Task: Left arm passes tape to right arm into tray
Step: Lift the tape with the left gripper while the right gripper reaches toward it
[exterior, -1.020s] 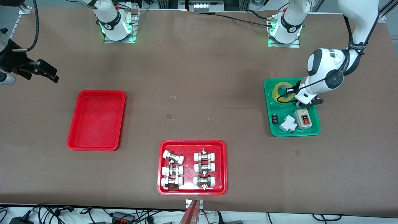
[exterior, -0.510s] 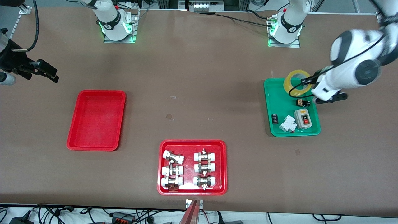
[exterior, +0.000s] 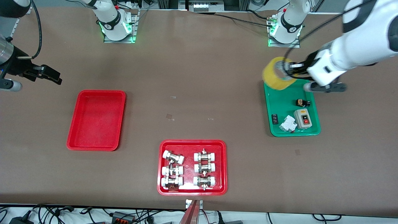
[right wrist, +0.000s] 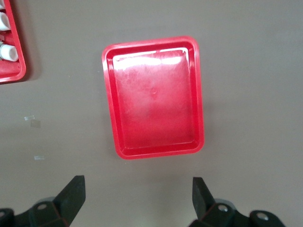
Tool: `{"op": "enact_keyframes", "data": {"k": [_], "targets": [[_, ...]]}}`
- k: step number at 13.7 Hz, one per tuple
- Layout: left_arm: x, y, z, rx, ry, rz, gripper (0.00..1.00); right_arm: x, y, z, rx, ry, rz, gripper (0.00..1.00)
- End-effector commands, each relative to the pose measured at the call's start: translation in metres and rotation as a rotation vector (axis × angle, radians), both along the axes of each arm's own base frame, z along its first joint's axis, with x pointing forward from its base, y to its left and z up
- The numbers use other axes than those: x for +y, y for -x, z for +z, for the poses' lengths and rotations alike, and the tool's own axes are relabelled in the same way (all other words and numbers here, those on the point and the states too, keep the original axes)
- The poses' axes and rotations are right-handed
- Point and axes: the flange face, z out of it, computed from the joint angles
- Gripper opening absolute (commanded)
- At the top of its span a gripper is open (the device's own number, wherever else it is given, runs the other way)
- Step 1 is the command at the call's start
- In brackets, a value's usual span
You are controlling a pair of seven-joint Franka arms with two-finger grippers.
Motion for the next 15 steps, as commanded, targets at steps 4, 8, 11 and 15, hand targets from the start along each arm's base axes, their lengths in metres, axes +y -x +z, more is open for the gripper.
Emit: {"op": "enact_keyframes", "data": {"k": [4,8,11,15], "targets": [[-0.064,-0.057,-0.035,-0.003,0.312,0.216,0.01,-0.060,-0.009,-0.063,0.053,-0.379,0.048,1.00],[-0.172,-0.049,-0.042,0.037,0.345,0.641,0.01,-0.044,-0.026,-0.101,0.088,-0.677,0.016,1.00],[-0.228,-0.035,-0.051,0.170,0.374,0.989,0.01,0.016,-0.041,-0.110,0.087,-0.778,0.058,1.00],[-0.299,-0.001,-0.090,0.278,0.348,1.079,0.02,0.090,-0.056,-0.098,-0.003,-0.801,0.115,1.00]]}}
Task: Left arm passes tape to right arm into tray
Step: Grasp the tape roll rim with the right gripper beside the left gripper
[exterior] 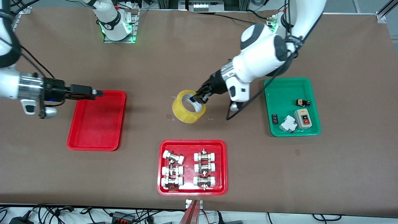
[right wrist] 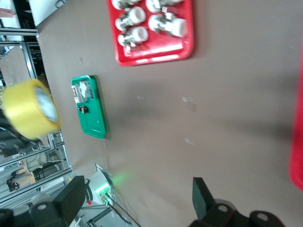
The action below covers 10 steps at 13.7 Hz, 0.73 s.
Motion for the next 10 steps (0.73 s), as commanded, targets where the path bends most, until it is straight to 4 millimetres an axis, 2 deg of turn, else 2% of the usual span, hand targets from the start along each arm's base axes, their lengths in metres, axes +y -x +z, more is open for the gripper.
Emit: {"op": "enact_keyframes", "data": {"k": [1,4,6,8,10], "targets": [[-0.040,0.011,-0.019,0.045,0.033,0.063,0.02,0.045,-0.009,0.010,-0.071,-0.006,0.017,1.00],[-0.069,0.026,-0.046,0.116,0.064,0.152,0.02,0.116,-0.012,-0.007,-0.111,-0.027,0.017,1.00],[-0.078,0.021,-0.044,0.175,0.096,0.216,0.02,0.147,-0.013,-0.019,-0.138,-0.019,0.013,1.00],[-0.086,0.022,-0.053,0.245,0.103,0.265,0.03,0.165,-0.013,-0.036,-0.139,-0.006,0.017,1.00],[-0.087,0.023,-0.052,0.244,0.103,0.265,0.04,0.177,-0.012,-0.046,-0.140,0.001,0.017,1.00]]}}
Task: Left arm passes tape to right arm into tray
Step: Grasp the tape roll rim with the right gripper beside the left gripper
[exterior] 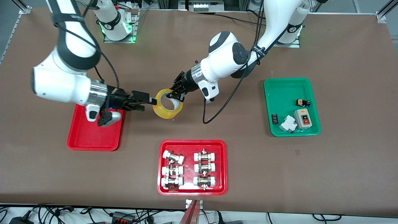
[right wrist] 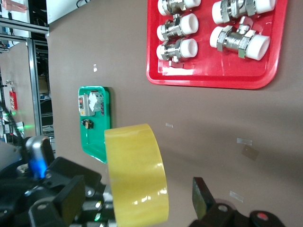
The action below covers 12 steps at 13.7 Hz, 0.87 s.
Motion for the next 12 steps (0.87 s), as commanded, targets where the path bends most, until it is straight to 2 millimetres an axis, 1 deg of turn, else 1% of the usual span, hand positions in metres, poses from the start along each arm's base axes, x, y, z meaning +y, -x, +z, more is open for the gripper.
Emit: {"op": "enact_keyframes", "data": {"k": [1,2,4,5,6,7,8,12], "targets": [[-0.008,-0.005,0.008,0.005,0.014,0.020,0.04,0.015,-0.003,-0.003,-0.008,-0.015,-0.012,1.00],[-0.008,-0.004,0.007,0.004,0.013,0.019,0.05,0.018,-0.003,-0.008,-0.002,-0.014,-0.008,1.00],[-0.007,-0.005,0.007,0.005,0.014,0.021,0.05,0.018,-0.004,-0.007,-0.012,-0.013,0.002,1.00],[-0.008,-0.004,0.007,0.005,0.014,0.019,0.05,0.016,-0.006,-0.003,-0.022,-0.011,0.006,0.59],[-0.008,-0.005,0.006,0.006,0.013,0.019,0.05,0.016,-0.007,0.000,-0.028,-0.011,0.005,0.31],[-0.007,-0.005,0.007,0.005,0.014,0.021,0.05,0.013,-0.009,0.003,-0.032,-0.012,0.003,0.13],[-0.007,-0.005,0.006,0.007,0.013,0.022,0.05,0.012,-0.010,0.005,-0.038,-0.012,0.004,0.00],[-0.006,-0.006,0.006,0.009,0.014,0.024,0.06,0.010,-0.013,0.003,-0.039,-0.011,0.004,0.00]]}}
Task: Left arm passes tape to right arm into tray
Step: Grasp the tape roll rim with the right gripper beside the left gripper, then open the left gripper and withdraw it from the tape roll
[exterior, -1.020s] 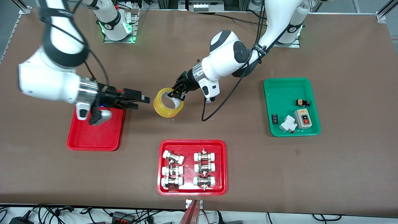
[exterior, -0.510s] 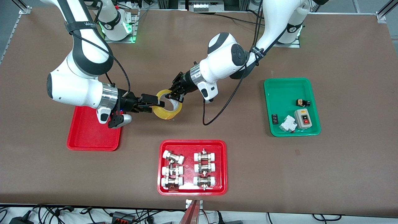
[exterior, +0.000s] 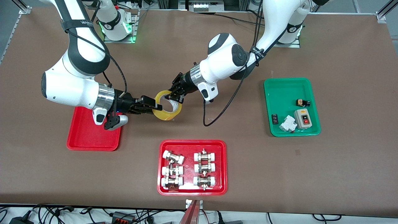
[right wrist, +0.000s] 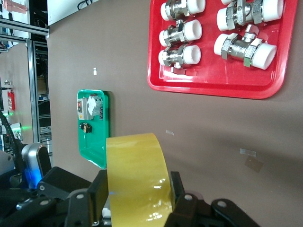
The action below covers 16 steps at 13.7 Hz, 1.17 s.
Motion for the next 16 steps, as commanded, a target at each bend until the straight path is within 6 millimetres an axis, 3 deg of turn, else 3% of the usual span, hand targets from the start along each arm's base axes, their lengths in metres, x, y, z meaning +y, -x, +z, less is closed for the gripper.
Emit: {"op": "enact_keyframes", "data": {"k": [1,2,3,4,5,6,8,10,12,14,16], "targets": [[-0.005,-0.002,0.005,-0.004,0.003,0.005,0.06,0.000,-0.006,0.004,-0.010,-0.011,-0.001,0.00],[0.000,-0.007,0.005,-0.014,-0.003,0.011,0.11,0.000,-0.006,0.004,-0.009,-0.012,-0.003,0.00],[0.009,-0.017,0.007,-0.094,-0.064,-0.009,0.23,0.001,-0.007,0.006,-0.011,-0.015,-0.003,0.00],[0.013,-0.021,0.009,-0.158,-0.119,-0.043,0.80,0.001,-0.008,0.008,-0.012,-0.016,-0.006,0.00],[0.010,-0.018,0.011,-0.176,-0.130,-0.057,1.00,0.001,-0.008,0.008,-0.011,-0.017,-0.008,0.00],[0.014,-0.022,0.012,-0.183,-0.134,-0.054,1.00,0.002,-0.008,0.009,-0.010,-0.020,-0.010,0.00],[0.045,-0.042,0.038,-0.198,-0.148,-0.035,1.00,-0.003,-0.010,0.008,-0.009,-0.020,-0.018,0.00],[0.091,-0.066,0.069,-0.154,-0.216,-0.112,1.00,-0.019,-0.016,0.005,-0.007,-0.017,-0.033,0.00],[0.150,-0.084,0.091,-0.134,-0.294,-0.262,1.00,-0.034,-0.018,0.001,0.011,-0.018,-0.036,0.00],[0.199,-0.091,0.098,-0.142,-0.340,-0.416,1.00,-0.062,-0.023,-0.001,0.023,-0.022,-0.032,0.00],[0.245,-0.087,0.111,-0.112,-0.373,-0.541,1.00,-0.121,-0.028,-0.012,0.031,-0.045,0.001,0.00]]}}
